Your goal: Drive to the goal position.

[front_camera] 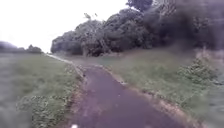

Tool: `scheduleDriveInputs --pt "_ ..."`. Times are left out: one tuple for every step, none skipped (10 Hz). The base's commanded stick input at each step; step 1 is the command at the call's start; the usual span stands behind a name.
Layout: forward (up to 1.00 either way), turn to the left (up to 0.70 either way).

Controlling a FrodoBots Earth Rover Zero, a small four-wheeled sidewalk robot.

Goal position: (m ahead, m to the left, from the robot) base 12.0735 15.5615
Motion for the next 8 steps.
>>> scheduleDriveInputs --pt "0.7 0.0" --pt "0.7 0.0" --pt "0.7 0.0" --pt "0.7 0.0" --pt "0.7 0.0" --pt "0.7 0.0" --pt "0.7 0.13" --pt "0.7 0.29"
